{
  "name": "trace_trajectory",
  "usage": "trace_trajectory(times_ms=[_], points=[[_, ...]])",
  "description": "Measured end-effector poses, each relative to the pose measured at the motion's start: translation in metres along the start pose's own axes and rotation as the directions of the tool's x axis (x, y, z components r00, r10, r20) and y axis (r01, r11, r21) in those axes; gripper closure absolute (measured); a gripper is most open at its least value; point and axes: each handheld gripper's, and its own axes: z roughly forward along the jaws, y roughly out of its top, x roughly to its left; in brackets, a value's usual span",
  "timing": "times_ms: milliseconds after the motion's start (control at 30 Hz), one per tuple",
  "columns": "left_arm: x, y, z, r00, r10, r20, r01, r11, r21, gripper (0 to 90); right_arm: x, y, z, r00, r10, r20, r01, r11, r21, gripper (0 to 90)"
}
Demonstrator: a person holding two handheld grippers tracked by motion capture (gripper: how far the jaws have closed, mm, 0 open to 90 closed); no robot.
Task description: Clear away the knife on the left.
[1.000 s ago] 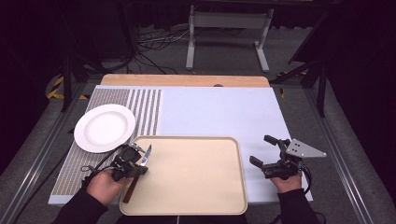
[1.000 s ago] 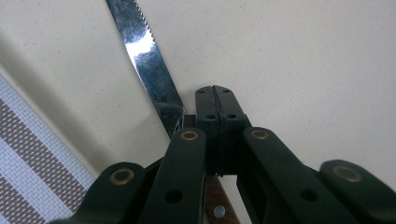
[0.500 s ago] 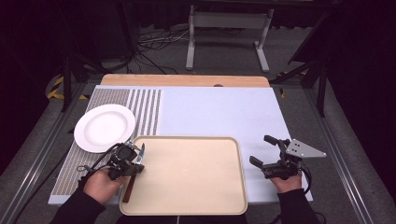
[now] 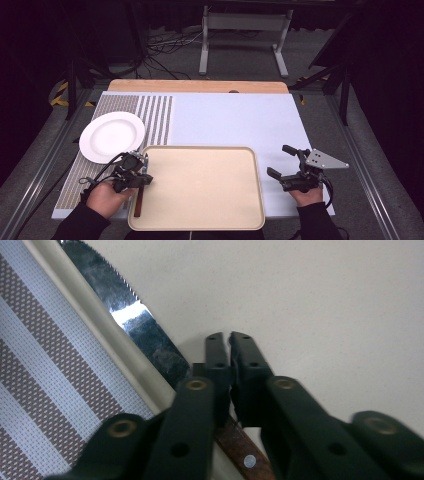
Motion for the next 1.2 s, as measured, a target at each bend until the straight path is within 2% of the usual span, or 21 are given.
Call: trace_trajectory(times_ms=[33,100,200,300,400,433,467,500,533,567,633,667,700,733,833,967,1033,1067,1100,1133,1200], points=[[0.000,0.001,-0.002,0.9999,0.006,0.010,-0.006,0.9999,-0.012,81.6,0.000,0.000,0.000,1.0000,0.000,0.000,0.000,1.000,0.000,0.2],[-0.002,0.002,-0.006,0.9994,0.014,0.033,-0.013,0.9995,-0.028,71.4,0.000,0.000,0.000,1.0000,0.002,0.000,-0.002,1.000,-0.001,0.2],[-0.003,0.005,-0.014,0.9967,0.062,0.053,-0.058,0.9951,-0.080,58.1,0.000,0.000,0.000,1.0000,0.002,0.000,-0.002,1.000,-0.002,0.2],[-0.005,0.005,-0.023,0.9906,0.125,0.055,-0.115,0.9804,-0.160,43.8,0.000,0.000,0.000,1.0000,0.001,-0.001,-0.001,1.000,-0.005,0.2],[-0.005,0.006,-0.033,0.9815,0.186,0.045,-0.171,0.9566,-0.236,31.1,0.000,0.000,0.000,1.0000,0.000,-0.002,0.000,1.000,-0.004,0.3],[-0.005,0.006,-0.033,0.9815,0.186,0.045,-0.171,0.9566,-0.236,28.2,0.000,0.000,0.000,1.0000,0.001,-0.002,-0.001,1.000,-0.005,0.2],[-0.004,0.006,-0.036,0.9757,0.217,0.033,-0.201,0.9453,-0.257,28.2,0.000,0.000,0.000,1.0000,0.001,-0.002,-0.001,1.000,-0.005,0.2],[-0.004,0.006,-0.039,0.9724,0.230,0.035,-0.212,0.9371,-0.277,26.2,0.000,0.000,0.000,1.0000,0.001,-0.003,-0.001,1.000,-0.006,0.2],[-0.004,0.005,-0.042,0.9677,0.251,0.024,-0.233,0.9255,-0.299,24.9,0.000,0.000,0.000,1.0000,0.003,-0.002,-0.003,1.000,-0.005,0.2],[-0.003,0.004,-0.047,0.9596,0.281,0.003,-0.265,0.9067,-0.329,20.2,0.000,0.000,-0.001,1.0000,0.002,-0.003,-0.002,1.000,-0.006,0.2],[0.000,0.001,-0.053,0.9550,0.296,-0.017,-0.281,0.8847,-0.372,16.7,0.000,0.000,-0.001,1.0000,0.003,-0.002,-0.003,1.000,-0.006,0.2],[0.000,0.001,-0.053,0.9550,0.296,-0.017,-0.281,0.8847,-0.372,14.9,0.000,0.000,-0.001,1.0000,0.003,-0.002,-0.003,1.000,-0.006,0.2],[0.002,-0.001,-0.057,0.9558,0.294,-0.009,-0.273,0.8746,-0.401,13.7,0.001,0.000,-0.001,1.0000,0.003,-0.003,-0.003,1.000,-0.011,0.2],[0.002,-0.001,-0.057,0.9558,0.294,-0.009,-0.273,0.8746,-0.401,12.2,0.001,0.000,-0.002,1.0000,0.002,-0.003,-0.002,1.000,-0.013,0.2],[0.009,-0.007,-0.065,0.9575,0.288,-0.006,-0.257,0.8442,-0.470,8.3,0.000,0.000,-0.002,1.0000,0.000,0.000,0.000,1.000,-0.013,0.2],[0.017,-0.014,-0.071,0.9577,0.288,-0.008,-0.248,0.8109,-0.530,5.5,0.001,0.000,-0.002,1.0000,-0.001,-0.001,0.001,1.000,-0.016,0.2],[0.021,-0.018,-0.073,0.9624,0.270,-0.027,-0.241,0.8044,-0.543,4.9,0.001,0.000,-0.002,1.0000,-0.005,-0.001,0.005,1.000,-0.016,0.2],[0.024,-0.020,-0.073,0.9637,0.266,-0.022,-0.232,0.7950,-0.560,5.3,0.000,0.000,-0.002,1.0000,-0.007,-0.001,0.007,1.000,-0.017,0.2],[0.026,-0.023,-0.073,0.9640,0.266,-0.008,-0.222,0.7894,-0.572,5.9,0.001,0.001,-0.002,1.0000,-0.007,0.001,0.007,1.000,-0.018,0.3],[0.031,-0.026,-0.074,0.9644,0.264,-0.002,-0.214,0.7764,-0.593,5.9,0.001,0.001,-0.002,1.0000,-0.006,0.002,0.006,1.000,-0.018,0.2],[0.037,-0.032,-0.074,0.9654,0.261,0.007,-0.200,0.7570,-0.622,5.9,0.001,0.001,-0.002,1.0000,-0.010,0.002,0.010,1.000,-0.020,0.2]])
